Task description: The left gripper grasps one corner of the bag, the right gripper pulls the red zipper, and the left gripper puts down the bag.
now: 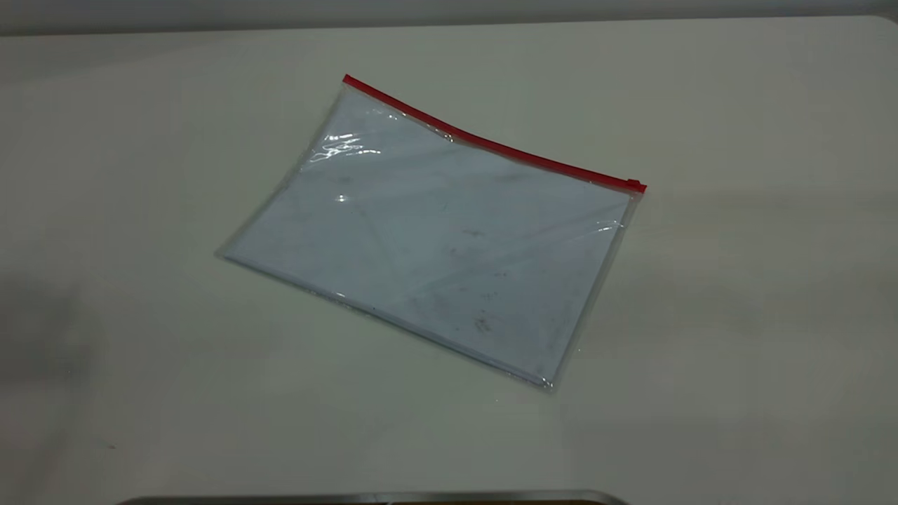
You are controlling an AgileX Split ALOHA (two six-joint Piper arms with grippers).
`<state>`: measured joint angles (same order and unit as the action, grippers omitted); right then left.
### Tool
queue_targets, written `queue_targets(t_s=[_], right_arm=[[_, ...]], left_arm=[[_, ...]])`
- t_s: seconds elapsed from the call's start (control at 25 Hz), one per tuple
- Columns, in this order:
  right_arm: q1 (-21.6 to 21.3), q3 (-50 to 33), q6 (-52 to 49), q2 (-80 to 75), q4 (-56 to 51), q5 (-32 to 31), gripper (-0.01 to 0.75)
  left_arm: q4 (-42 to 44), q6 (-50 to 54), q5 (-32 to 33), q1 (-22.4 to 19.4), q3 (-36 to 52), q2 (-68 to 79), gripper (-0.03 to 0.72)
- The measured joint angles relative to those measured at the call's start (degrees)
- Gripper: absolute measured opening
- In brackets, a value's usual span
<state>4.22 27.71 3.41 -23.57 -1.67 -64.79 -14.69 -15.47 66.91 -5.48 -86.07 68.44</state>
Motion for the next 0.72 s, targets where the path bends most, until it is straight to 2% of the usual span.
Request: queue_targets(t_s=[0.24, 0.36, 0.48, 0.72], right_arm=[[0.00, -0.13, -3.41, 1.62, 2.75, 0.90, 0.342], [1.80, -0.13, -3.77, 1.64, 2.90, 0.92, 0.317], [3.60, -0.13, -3.77, 1.64, 2.90, 0.97, 0.312], [3.80, -0.13, -3.77, 1.64, 2.90, 0.98, 0.310]], left_arm=[[0.51, 0.14, 0.00, 0.00, 27.10, -13.47, 0.564], [2.78, 0.04, 0.00, 0.00, 40.10, -20.85, 0.564], [6.58, 0.55, 0.00, 0.00, 48.59, -28.03, 0.564], [8.22, 3.36, -1.45, 0.00, 57.37, -43.02, 0.564]])
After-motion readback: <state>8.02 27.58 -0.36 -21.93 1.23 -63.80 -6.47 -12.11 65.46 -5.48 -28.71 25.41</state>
